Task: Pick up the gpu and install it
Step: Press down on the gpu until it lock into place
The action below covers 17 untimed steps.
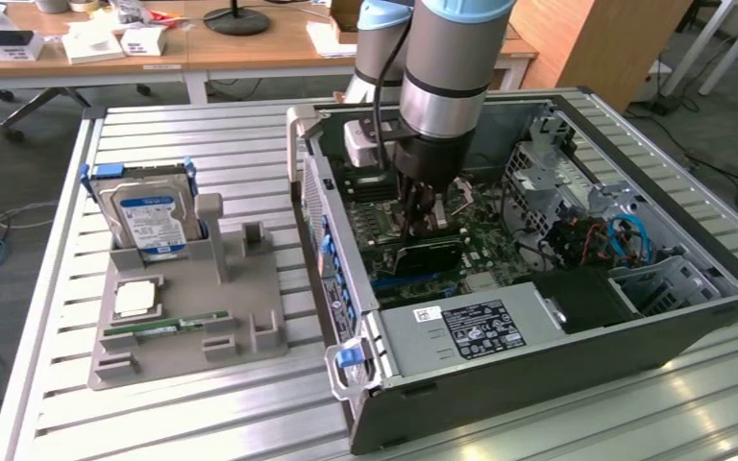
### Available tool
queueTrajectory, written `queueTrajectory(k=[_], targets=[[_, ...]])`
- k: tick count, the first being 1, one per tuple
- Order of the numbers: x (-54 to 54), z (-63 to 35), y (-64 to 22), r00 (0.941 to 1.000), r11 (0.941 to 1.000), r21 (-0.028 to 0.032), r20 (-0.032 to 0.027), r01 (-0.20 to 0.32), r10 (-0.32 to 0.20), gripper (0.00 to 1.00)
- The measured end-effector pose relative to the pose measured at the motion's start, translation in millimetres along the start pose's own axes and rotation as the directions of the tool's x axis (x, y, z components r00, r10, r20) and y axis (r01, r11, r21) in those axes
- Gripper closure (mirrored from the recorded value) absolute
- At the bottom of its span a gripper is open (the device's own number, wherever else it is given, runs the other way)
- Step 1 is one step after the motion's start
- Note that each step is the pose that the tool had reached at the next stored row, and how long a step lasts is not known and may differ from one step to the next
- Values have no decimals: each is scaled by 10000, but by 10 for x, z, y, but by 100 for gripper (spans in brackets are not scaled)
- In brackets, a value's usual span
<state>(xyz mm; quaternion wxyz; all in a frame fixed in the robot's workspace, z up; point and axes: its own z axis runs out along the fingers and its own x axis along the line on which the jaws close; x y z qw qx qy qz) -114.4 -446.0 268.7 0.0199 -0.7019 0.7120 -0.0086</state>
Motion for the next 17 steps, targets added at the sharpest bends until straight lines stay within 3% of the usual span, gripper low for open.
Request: queueTrajectory(k=[17], targets=[[1,18,15,10000,10000,-1,0,0,0,89]])
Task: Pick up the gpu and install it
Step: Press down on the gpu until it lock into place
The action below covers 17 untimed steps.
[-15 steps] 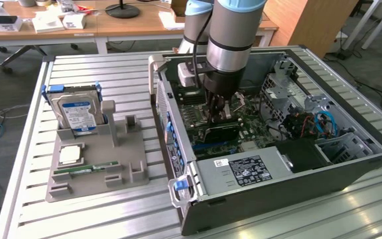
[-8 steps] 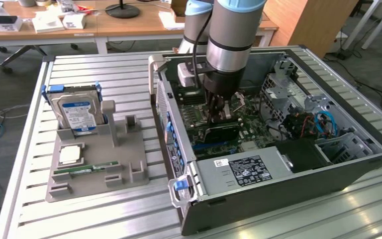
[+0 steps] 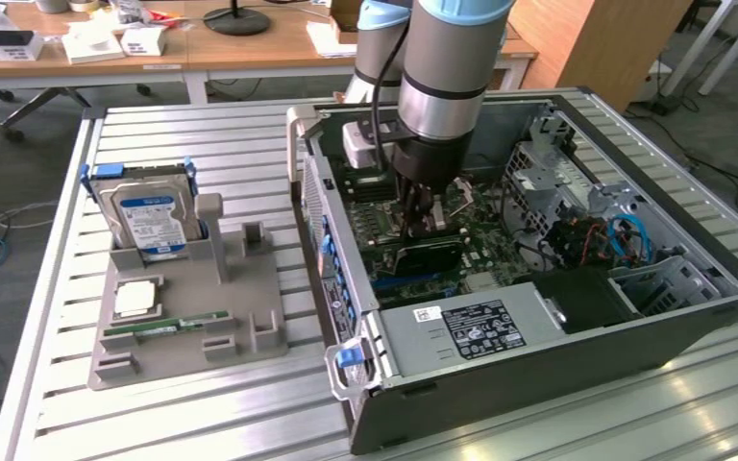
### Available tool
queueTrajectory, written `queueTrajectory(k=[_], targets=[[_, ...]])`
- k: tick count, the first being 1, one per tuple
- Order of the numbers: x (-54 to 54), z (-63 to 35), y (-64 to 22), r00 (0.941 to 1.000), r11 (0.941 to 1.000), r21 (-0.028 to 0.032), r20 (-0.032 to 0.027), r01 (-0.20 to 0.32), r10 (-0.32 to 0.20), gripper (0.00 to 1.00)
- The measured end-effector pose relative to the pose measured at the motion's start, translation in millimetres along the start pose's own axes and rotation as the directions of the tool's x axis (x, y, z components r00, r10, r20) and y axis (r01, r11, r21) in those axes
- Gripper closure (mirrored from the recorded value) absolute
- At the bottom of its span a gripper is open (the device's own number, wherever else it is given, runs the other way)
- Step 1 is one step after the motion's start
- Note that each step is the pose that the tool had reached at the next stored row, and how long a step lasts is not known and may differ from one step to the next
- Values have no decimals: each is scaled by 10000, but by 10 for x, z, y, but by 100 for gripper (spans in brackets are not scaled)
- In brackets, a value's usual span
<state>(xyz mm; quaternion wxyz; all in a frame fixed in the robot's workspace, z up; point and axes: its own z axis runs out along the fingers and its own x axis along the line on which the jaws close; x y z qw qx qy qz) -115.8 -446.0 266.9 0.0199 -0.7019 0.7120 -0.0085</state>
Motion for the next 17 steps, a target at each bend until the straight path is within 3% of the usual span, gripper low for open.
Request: queueTrajectory(k=[17], targets=[[1,6,13,10000,10000,5,1,0,0,89]])
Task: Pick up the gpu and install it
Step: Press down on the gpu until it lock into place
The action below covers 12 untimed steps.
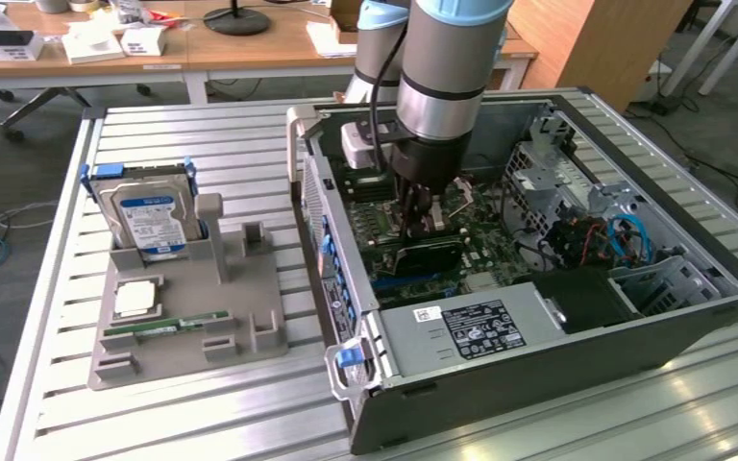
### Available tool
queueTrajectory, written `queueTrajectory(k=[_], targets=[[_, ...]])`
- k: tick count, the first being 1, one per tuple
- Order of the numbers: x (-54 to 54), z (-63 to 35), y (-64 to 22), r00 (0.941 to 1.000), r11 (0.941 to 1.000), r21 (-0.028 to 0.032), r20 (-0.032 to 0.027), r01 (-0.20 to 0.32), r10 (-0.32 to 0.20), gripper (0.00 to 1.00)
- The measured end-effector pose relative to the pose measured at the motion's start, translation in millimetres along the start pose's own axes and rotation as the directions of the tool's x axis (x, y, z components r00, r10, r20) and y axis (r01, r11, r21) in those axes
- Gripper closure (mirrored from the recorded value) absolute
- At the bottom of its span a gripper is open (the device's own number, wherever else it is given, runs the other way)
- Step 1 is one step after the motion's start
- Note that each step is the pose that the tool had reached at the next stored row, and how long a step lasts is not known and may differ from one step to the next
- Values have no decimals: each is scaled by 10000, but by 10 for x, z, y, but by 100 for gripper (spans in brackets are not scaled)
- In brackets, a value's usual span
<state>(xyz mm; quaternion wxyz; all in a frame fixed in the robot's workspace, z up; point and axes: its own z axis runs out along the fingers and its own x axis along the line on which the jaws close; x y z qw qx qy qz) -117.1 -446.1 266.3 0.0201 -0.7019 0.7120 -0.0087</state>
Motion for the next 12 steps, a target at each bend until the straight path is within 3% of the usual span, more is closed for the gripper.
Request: queueTrajectory(k=[12], targets=[[14,5,0,10000,10000,-1,7,0,0,89]])
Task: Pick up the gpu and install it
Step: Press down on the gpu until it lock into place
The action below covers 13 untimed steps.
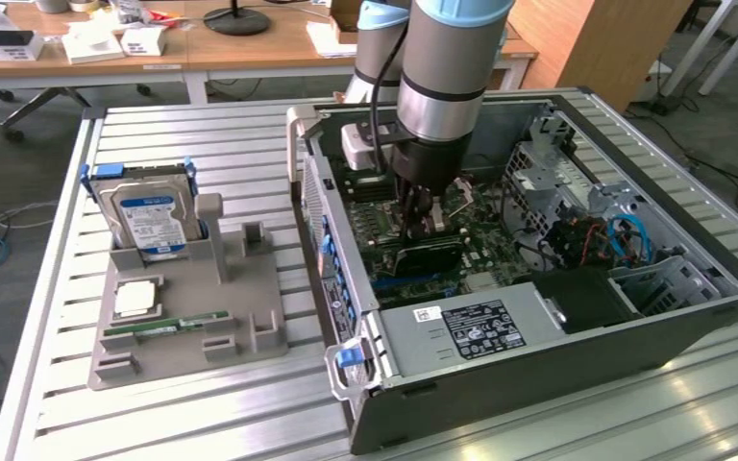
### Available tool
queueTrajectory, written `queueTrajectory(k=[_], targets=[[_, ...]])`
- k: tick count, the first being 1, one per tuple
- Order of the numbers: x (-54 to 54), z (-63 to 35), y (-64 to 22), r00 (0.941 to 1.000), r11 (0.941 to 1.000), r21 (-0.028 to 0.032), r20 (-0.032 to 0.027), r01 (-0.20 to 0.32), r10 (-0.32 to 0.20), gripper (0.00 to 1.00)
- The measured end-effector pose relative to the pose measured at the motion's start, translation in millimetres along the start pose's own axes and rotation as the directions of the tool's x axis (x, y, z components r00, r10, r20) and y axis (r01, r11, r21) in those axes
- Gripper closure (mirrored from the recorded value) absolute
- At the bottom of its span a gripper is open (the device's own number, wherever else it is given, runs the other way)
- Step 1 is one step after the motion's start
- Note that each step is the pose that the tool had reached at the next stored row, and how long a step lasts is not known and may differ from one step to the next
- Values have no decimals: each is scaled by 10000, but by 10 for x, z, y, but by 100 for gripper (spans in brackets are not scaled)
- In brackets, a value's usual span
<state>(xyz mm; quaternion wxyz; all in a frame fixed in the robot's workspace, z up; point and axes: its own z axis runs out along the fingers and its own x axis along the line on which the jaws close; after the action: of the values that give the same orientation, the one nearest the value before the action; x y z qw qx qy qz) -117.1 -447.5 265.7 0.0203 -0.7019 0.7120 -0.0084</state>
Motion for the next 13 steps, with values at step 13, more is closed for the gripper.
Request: queueTrajectory(k=[13], targets=[[0,13,6,10000,10000,0,0,0,0,89]])
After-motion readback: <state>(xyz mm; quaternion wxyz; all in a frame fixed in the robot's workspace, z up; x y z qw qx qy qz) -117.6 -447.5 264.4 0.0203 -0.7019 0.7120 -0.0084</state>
